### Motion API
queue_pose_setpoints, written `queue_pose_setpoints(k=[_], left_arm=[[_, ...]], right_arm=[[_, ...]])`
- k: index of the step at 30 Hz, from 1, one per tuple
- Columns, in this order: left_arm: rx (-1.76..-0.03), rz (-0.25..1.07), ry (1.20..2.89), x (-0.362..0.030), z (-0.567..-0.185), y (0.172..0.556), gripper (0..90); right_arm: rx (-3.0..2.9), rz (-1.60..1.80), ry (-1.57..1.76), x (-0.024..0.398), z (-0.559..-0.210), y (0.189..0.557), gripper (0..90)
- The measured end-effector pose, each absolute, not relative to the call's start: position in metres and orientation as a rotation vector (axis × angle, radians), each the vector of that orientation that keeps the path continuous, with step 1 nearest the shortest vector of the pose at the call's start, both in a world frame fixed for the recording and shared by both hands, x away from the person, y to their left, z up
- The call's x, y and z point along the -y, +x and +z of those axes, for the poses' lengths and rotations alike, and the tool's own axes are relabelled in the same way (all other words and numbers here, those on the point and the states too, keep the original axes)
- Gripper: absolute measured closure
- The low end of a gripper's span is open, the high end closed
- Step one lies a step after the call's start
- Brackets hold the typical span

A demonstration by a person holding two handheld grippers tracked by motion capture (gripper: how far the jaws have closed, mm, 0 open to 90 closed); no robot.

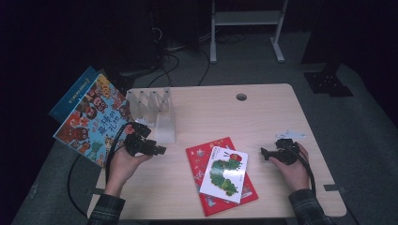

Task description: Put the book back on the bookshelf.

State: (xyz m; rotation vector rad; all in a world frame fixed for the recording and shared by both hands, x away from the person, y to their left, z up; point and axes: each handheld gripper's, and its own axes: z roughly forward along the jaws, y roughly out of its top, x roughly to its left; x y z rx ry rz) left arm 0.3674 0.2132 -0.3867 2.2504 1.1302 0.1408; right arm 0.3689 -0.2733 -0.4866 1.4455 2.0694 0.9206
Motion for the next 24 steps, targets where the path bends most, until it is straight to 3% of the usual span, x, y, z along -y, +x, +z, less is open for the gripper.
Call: queue_pose_setpoints(k=[4, 8, 19, 23, 24], left_arm=[[-1.093, 0.139, 2.229, -0.209, -0.402, 0.363, 31.8], [-1.075, 0.218, 2.216, -0.207, -0.414, 0.355, 20.1], [-1.084, 0.150, 2.237, -0.196, -0.437, 0.345, 2.4], [-1.078, 0.137, 2.258, -0.192, -0.442, 0.340, 2.4], [-1.071, 0.128, 2.258, -0.191, -0.445, 0.337, 1.8]], right_arm=[[-2.072, 0.922, 1.447, 0.273, -0.486, 0.368, 14.5], [-2.074, 0.923, 1.444, 0.273, -0.486, 0.368, 14.6], [-2.078, 0.923, 1.438, 0.273, -0.486, 0.366, 15.5], [-2.081, 0.938, 1.419, 0.273, -0.486, 0.363, 24.3], [-2.082, 0.960, 1.397, 0.272, -0.486, 0.360, 35.5]])
